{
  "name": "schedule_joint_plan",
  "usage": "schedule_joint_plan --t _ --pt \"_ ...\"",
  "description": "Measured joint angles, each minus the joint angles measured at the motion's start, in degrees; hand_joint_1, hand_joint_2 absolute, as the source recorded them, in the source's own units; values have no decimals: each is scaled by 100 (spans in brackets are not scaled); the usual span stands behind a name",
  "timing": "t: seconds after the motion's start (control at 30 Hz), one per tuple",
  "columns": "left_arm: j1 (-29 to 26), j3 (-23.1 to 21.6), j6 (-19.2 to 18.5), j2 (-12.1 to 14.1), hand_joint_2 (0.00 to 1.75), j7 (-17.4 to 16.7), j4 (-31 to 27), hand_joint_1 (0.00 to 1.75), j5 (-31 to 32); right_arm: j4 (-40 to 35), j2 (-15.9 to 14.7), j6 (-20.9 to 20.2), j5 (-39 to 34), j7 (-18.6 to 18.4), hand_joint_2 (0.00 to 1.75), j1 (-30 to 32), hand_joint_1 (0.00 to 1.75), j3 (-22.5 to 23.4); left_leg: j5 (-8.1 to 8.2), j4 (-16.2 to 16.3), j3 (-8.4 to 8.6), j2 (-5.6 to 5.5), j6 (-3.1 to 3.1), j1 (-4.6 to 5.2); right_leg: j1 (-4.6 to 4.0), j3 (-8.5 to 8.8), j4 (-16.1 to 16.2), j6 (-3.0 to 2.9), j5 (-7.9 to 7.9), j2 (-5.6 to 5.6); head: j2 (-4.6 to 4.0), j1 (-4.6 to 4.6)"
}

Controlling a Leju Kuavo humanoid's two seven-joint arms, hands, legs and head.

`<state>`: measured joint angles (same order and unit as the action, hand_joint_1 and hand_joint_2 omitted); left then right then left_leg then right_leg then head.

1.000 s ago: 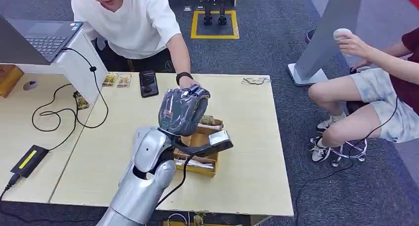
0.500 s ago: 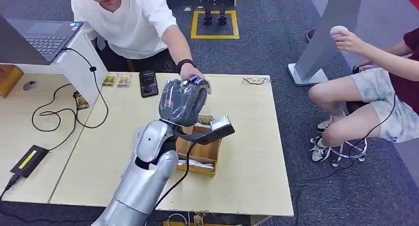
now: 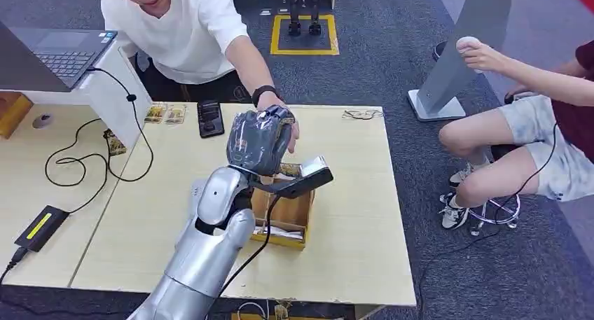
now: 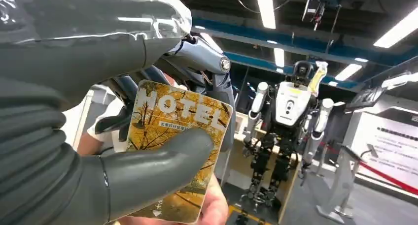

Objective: Pass the card to the sensor for recognition and then transmit it.

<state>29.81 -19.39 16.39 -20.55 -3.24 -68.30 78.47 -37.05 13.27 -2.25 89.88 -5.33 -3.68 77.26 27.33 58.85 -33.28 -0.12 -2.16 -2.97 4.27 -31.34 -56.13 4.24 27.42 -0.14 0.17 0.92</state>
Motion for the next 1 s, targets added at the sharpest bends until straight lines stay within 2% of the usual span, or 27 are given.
schedule_joint_plan --t 0.33,0.53,0.57,0.63,0.67,0.7,0.73,0.77,1.0 --pt "183 9 50 0 175 -293 463 175 90 -133 42 -50 2 -52 175 4 0 0 0 1 0 0 0 0 0 0 0 0 0 0 0 0" --pt "245 9 48 -4 175 -419 601 175 -96 -212 96 -85 0 -79 175 5 0 0 0 1 0 0 0 0 0 -1 0 0 0 0 0 0" --pt "247 9 48 -7 175 -437 610 162 -122 -221 101 -87 0 -85 175 6 0 0 0 1 0 1 0 0 0 -2 0 0 0 0 0 0" --pt "258 7 48 -20 175 -465 647 162 -175 -249 122 -101 -2 -85 175 5 0 0 0 1 0 1 0 0 0 -2 0 0 0 0 0 0" --pt "261 7 48 -28 175 -465 660 136 -188 -258 127 -103 -2 -85 175 5 0 0 0 1 -1 0 0 0 0 -2 0 0 0 0 0 0" --pt "263 7 48 -37 175 -465 677 82 -201 -262 136 -105 -2 -85 175 6 0 0 0 1 -1 1 0 0 0 -2 0 0 0 0 0 0" --pt "263 7 48 -44 175 -465 693 5 -205 -275 140 -109 -2 -85 175 6 0 0 0 1 -1 0 0 0 0 -2 0 0 0 0 0 0" --pt "261 7 48 -48 175 -465 704 0 -208 -284 144 -109 -2 -85 175 6 0 0 0 1 -1 1 0 0 0 -2 0 0 0 0 0 0" --pt "262 4 66 -50 175 -487 743 0 -254 -358 190 -164 -33 -87 175 6 0 0 0 1 -1 1 0 0 0 -2 0 0 0 0 0 0"
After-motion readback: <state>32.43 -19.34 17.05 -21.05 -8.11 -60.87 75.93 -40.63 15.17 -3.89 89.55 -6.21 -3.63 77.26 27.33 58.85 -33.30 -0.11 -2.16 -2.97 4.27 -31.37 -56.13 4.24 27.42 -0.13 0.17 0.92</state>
